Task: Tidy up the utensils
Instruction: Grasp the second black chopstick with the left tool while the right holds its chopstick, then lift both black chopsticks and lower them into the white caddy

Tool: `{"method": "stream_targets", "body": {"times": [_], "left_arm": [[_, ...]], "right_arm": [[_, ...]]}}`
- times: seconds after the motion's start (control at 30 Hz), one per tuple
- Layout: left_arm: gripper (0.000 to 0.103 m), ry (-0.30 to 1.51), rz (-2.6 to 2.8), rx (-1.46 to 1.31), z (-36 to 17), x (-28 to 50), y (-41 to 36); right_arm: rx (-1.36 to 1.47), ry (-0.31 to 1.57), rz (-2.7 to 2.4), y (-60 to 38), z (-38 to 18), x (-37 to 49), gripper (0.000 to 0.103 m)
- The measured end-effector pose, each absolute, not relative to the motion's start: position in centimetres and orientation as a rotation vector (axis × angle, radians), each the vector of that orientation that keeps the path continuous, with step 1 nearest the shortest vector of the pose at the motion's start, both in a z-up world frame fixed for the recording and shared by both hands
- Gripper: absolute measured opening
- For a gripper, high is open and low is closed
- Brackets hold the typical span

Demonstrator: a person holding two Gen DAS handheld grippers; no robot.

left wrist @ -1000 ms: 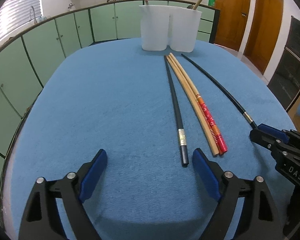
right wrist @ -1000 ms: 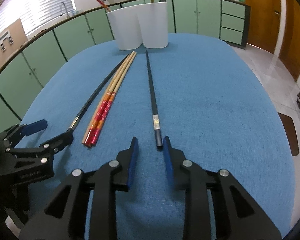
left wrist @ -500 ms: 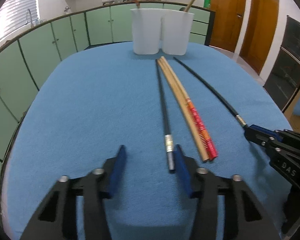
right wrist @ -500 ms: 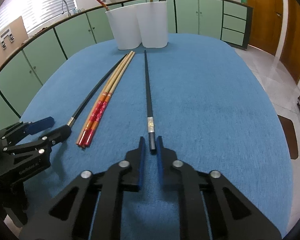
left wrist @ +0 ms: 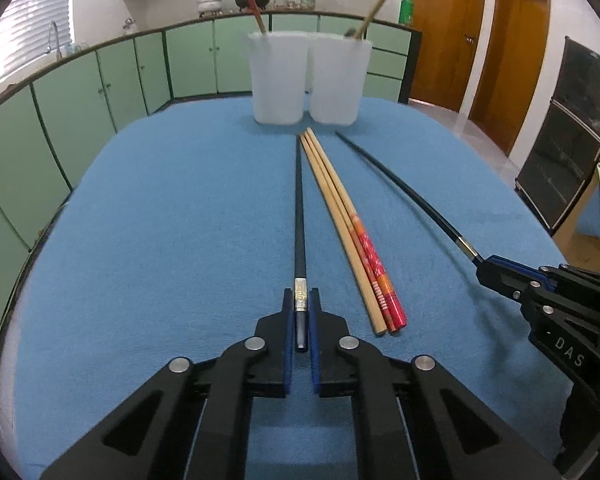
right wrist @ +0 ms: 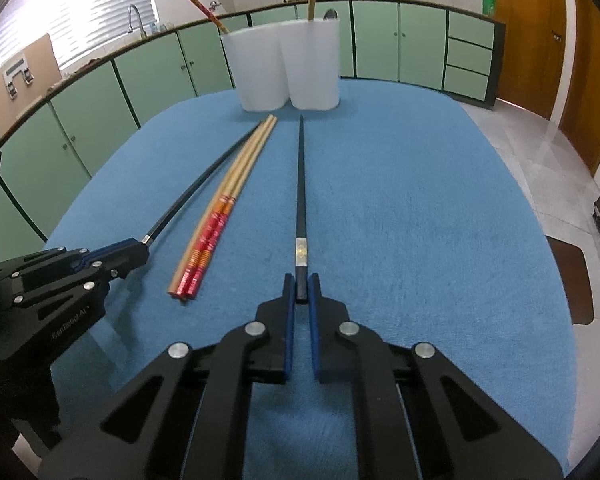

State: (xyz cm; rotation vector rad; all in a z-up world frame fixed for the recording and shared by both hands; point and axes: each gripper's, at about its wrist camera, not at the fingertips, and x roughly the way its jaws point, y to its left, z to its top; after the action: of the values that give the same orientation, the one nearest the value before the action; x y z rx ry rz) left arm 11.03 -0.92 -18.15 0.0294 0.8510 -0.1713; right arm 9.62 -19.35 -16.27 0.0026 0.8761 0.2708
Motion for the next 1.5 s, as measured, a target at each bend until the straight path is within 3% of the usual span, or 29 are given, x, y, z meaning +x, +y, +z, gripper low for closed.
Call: {"method": "stream_targets", "body": {"times": [0.7,1.27,1.5], "left_arm": [[0.007,0.563,-0.243,-0.014,-3.6,10.9,1.5],[0.007,0.499,-0.323,-0.015,0.4,14.3,0.0],[0.007,0.412,-0.326,-0.013,4.4,18.4,-0.4]], "right_arm": [[0.051,0.613,0.338,-21.2,-1.7,10.6,0.006],[0.021,0.567,0.419,-19.3,5.3,16.3,0.006],[0.021,0.483,0.41,-19.0,9.0,20.3,0.006]]}}
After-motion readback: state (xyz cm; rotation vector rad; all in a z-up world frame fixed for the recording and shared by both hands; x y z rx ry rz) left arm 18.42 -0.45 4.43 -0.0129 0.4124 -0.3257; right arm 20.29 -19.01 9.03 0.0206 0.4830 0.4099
